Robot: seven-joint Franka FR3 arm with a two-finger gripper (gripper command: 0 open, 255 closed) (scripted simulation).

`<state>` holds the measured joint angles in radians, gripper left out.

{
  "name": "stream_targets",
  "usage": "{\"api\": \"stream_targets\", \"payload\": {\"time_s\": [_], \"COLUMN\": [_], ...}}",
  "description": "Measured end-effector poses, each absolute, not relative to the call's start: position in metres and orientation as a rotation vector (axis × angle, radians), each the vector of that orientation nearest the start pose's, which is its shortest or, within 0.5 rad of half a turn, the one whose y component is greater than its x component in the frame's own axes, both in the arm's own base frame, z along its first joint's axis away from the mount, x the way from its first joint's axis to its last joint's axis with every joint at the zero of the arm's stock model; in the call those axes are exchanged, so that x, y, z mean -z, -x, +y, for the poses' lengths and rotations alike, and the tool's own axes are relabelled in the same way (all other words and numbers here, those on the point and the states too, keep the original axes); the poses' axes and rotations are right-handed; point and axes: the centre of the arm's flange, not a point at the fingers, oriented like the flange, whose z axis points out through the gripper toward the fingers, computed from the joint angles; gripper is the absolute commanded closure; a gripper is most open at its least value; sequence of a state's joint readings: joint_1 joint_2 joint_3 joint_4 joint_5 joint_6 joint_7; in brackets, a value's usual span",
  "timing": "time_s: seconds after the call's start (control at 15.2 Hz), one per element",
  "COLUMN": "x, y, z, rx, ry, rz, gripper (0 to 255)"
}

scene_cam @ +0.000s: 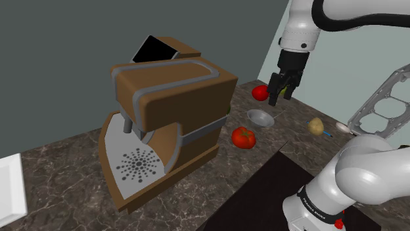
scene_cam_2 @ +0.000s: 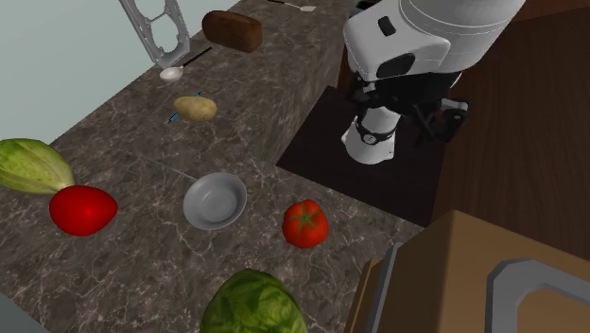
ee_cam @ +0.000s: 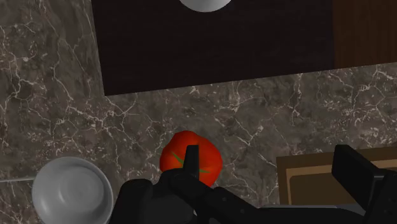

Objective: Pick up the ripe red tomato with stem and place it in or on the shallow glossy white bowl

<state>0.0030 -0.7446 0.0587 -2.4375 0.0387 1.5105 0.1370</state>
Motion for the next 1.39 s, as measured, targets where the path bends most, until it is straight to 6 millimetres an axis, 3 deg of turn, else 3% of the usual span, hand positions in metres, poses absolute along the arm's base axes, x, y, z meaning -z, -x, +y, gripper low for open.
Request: {"api": "stream_targets", "payload": {"time_s": [0.13, 0.53, 0.92, 1.39], "x": [-0.530, -0.481, -0.415, -0.319], "y": [-0.305, -0.319, -0.330, -0.354], "z": [0.020, -0.060, -0.133, -0.205], "rx": [-0.283, -0.230, -0.172, -0.115], "ry": [3.127, 2.953, 2.761, 2.538], "rz": [0.149, 0.120, 0.088, 0.060], "gripper": [0, 0, 0, 0]}}
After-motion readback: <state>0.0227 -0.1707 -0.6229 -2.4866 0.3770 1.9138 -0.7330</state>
